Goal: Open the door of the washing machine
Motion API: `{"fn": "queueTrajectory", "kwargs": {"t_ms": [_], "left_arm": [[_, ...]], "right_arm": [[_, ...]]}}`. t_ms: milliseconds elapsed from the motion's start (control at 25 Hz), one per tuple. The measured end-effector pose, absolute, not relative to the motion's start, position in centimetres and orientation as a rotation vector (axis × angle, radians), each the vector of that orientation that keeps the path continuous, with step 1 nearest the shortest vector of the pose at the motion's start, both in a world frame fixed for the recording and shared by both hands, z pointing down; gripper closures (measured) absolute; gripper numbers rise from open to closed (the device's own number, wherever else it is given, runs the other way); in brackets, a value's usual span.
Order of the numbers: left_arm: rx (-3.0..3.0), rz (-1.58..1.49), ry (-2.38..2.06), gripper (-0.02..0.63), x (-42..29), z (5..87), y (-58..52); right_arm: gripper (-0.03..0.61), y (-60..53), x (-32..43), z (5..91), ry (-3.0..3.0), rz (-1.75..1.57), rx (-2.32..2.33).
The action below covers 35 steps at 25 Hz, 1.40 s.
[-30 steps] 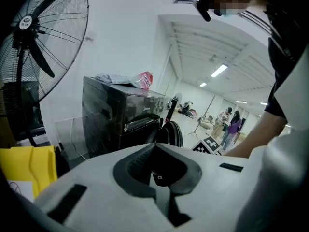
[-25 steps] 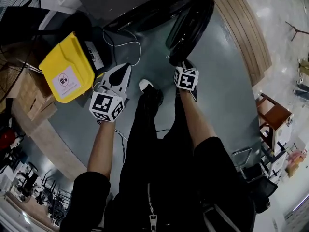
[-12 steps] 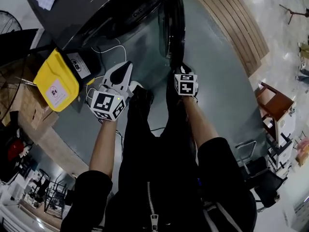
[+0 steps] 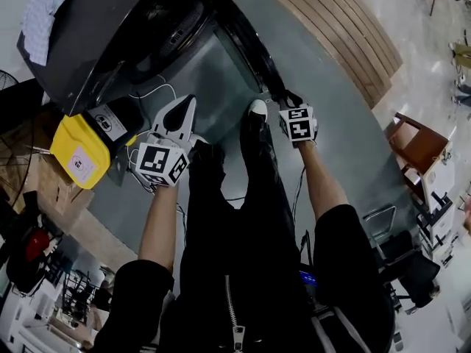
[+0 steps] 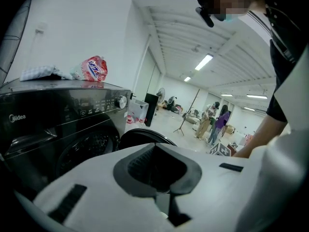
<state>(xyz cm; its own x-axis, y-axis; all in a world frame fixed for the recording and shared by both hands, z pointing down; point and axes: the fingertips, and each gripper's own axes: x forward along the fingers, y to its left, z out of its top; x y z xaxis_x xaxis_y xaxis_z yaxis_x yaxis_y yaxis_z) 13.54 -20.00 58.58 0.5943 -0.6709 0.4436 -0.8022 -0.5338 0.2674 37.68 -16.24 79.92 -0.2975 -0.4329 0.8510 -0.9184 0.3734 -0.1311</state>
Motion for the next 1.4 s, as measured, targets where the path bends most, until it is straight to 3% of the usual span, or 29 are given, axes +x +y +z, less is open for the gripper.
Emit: {"fn": "queueTrajectory", "kwargs": {"t_ms": [560,960,1080,1240,1400], "left_arm": [[2.356,0.455,-1.22,0.612,17.5,58.6,-23.5],[2.311,0.45,-1.305,0.612,16.4,56.8,-25.0],[2.306,0.442,-1.321,0.612,15.6,55.6,-24.6],[2.318,0.399,-1.351,0.612,14.2,53.3,-24.1],[2.335,0.367,-1.394,0.612,11.7,51.1,-22.9]], "right_arm": [[0.492,-28.2,51.1,79.8,-1.883,0.677,1.117],[0.439,-35.6,56.8,78.5,-1.674,0.56,1.282],[0.463,-35.1,55.3,77.1,-1.652,0.507,1.304],[0.569,-32.8,49.4,73.9,-1.79,0.599,1.339],[0.574,-31.0,41.0,68.5,-1.987,0.614,1.27]]}}
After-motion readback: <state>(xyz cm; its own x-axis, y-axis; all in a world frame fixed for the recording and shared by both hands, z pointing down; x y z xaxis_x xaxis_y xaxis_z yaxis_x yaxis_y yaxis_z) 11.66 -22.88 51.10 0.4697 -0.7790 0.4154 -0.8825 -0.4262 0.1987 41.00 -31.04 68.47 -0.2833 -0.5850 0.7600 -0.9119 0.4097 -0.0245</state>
